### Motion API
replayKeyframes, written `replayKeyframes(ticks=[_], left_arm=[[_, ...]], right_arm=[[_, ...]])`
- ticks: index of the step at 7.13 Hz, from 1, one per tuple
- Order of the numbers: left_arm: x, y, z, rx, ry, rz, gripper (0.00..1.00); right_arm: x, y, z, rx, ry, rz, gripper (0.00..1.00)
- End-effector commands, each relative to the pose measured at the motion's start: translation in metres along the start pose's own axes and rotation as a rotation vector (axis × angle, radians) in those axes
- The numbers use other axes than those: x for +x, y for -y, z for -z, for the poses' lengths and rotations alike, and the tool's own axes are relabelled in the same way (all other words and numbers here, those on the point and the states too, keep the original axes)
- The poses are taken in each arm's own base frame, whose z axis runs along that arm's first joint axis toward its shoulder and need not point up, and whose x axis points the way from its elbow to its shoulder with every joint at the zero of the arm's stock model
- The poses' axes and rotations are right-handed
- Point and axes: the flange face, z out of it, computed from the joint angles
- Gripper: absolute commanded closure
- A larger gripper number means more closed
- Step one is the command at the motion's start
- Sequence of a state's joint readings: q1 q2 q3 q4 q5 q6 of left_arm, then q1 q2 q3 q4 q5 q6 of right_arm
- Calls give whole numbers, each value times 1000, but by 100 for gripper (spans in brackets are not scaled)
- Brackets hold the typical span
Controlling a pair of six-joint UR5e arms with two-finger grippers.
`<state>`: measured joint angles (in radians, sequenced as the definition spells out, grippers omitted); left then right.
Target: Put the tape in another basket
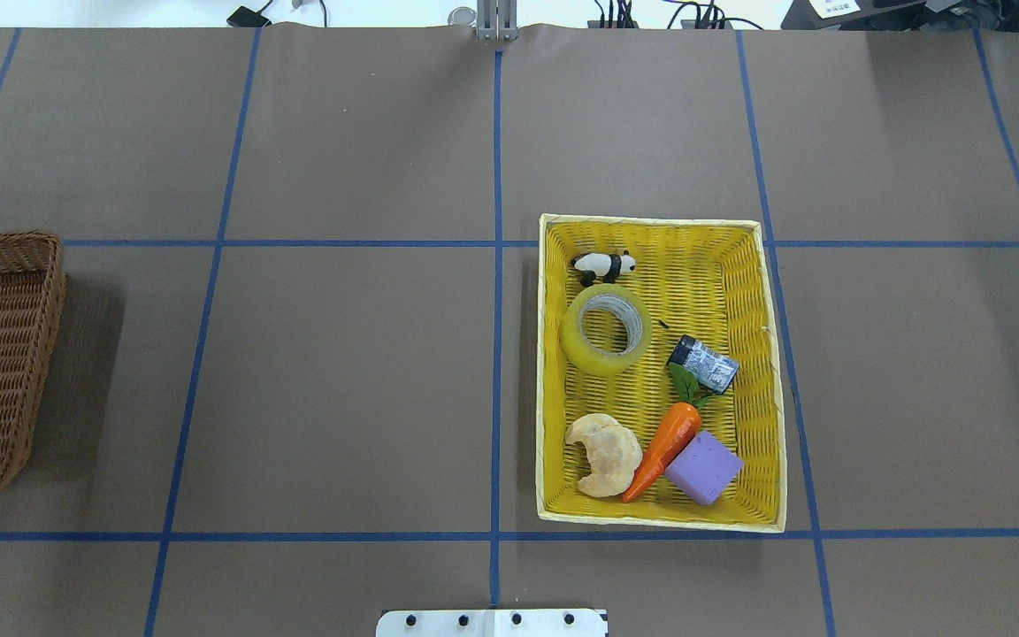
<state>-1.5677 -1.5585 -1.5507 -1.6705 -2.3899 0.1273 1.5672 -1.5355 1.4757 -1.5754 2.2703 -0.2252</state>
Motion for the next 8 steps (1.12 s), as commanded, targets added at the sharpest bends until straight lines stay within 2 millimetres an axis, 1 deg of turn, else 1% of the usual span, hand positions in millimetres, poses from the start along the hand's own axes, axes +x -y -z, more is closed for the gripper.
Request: replayKeyframes(ticks=[1,3,5,6,7,8], left_arm=[[1,1,2,3,2,1,1],[3,2,2,4,2,4,1],[-1,3,3,0,55,3,1],[0,6,5,3,59,0,1],[1,7,8,8,67,-3,1],[15,10,22,42,67,-34,1]], right_arm=[[0,0,0,-1,0,0,0],[0,0,0,-1,-1,-1,0],[-5,5,5,9,-2,9,0],[-13,18,11,30,-6,38,0],[-17,26,12,97,-20,104,0],[-29,38,13,153,-25,152,0]])
